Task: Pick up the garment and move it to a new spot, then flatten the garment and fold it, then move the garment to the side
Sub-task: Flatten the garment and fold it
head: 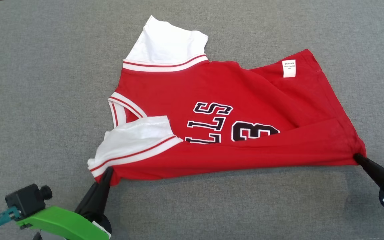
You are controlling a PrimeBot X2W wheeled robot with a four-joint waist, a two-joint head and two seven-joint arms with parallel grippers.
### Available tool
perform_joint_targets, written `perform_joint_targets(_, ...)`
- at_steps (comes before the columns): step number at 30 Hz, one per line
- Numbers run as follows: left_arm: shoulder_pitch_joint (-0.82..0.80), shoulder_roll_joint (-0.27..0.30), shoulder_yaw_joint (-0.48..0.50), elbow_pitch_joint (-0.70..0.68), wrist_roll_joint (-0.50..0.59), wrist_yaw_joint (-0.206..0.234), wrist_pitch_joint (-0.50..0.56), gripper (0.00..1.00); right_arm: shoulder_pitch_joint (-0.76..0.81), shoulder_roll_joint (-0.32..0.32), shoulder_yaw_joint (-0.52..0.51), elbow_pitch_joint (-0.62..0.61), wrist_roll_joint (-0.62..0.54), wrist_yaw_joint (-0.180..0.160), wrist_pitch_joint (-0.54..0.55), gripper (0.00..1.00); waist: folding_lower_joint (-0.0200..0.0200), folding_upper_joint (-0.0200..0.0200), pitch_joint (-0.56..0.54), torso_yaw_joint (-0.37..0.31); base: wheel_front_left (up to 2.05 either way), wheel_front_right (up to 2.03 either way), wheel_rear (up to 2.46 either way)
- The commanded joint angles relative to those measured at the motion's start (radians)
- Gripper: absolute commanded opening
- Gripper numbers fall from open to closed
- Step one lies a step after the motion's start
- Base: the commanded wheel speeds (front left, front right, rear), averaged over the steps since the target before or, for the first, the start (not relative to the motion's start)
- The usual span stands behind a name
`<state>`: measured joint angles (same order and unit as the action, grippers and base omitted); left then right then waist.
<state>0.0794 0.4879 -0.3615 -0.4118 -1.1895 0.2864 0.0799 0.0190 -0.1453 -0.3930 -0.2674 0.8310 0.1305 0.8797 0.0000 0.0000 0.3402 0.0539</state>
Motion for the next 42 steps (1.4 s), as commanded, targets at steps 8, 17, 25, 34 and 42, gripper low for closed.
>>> perform_joint_targets(8, 0.05, -0.048, -0.054, 0.172, 0.035, -0.029, -0.053, 0.0, 0.039, -0.05, 0.07, 0.109, -0.086, 0.0, -0.093, 0.0, 0.0, 0.0, 0.021, -0.002, 0.0, 0.0, 0.0)
perform_joint_targets(17, 0.023, -0.075, -0.067, 0.264, 0.041, -0.04, -0.07, 0.3, 0.046, -0.112, 0.134, 0.174, -0.11, -0.001, -0.183, 0.0, 0.0, 0.0, 0.021, 0.02, 0.0, 0.0, 0.0)
perform_joint_targets(25, 0.006, -0.032, -0.09, 0.277, 0.105, -0.012, -0.062, 1.0, 0.06, -0.192, 0.173, 0.155, -0.141, 0.0, -0.229, 1.0, 0.0, 0.0, 0.024, 0.009, 0.0, 0.0, 0.0)
perform_joint_targets(34, -0.155, 0.164, -0.038, 0.141, 0.229, 0.036, 0.028, 1.0, -0.153, -0.286, 0.152, 0.087, -0.19, 0.0, -0.254, 1.0, 0.0, 0.0, 0.131, -0.021, 0.0, 0.0, 0.0)
perform_joint_targets(42, -0.593, 0.207, -0.068, 0.209, 0.214, -0.065, 0.276, 1.0, -0.528, -0.26, 0.334, 0.266, -0.286, 0.0, -0.286, 1.0, 0.0, 0.0, 0.234, -0.032, 0.0, 0.0, 0.0)
